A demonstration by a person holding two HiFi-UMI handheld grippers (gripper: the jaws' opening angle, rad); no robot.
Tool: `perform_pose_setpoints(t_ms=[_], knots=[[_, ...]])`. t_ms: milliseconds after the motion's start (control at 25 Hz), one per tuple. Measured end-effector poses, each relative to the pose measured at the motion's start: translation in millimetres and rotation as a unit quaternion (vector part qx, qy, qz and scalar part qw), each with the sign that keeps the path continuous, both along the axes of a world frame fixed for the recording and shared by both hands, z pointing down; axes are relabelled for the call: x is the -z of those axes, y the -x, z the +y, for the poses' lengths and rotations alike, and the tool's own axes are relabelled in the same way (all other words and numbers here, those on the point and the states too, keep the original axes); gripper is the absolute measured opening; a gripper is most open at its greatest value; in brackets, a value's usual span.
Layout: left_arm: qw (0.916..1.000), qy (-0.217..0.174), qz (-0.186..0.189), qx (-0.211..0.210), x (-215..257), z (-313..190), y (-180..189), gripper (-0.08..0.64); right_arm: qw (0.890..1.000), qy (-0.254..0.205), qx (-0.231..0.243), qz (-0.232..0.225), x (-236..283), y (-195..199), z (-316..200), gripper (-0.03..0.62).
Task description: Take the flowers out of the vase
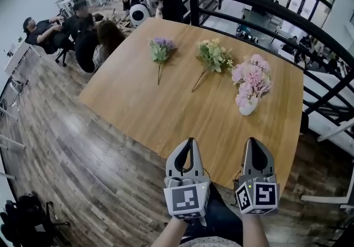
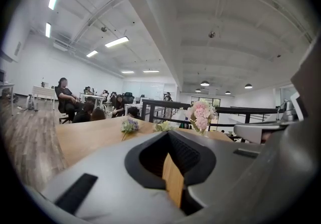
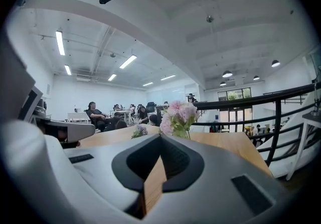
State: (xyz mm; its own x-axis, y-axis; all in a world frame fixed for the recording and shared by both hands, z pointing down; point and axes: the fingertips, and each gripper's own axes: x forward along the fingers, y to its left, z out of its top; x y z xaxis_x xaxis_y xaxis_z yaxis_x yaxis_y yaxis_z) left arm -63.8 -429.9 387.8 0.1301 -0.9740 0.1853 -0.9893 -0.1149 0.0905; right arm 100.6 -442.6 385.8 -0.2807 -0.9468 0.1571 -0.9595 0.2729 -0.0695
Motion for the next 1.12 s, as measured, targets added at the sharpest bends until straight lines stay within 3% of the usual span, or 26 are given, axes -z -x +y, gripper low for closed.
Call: perform_pose_setpoints(t_ms=[400,560,1120], knots=[[0.9996,0.024,-0.012,-0.007,-1,-55,-28,0.020,1.000,0.005,0.004,-0.015,-7,-22,-59,-0.008],[0.9998,0.008,-0.020,-0.002,1,-72,-31,0.020,1.000,0.007,0.002,-0.018,-10,-30,-77,-0.008],[0.9989,0.042,-0.019,0.003,-14,-86,-35,0.020,0.999,0.026,-0.015,-0.015,-30,-51,-99,-0.008]])
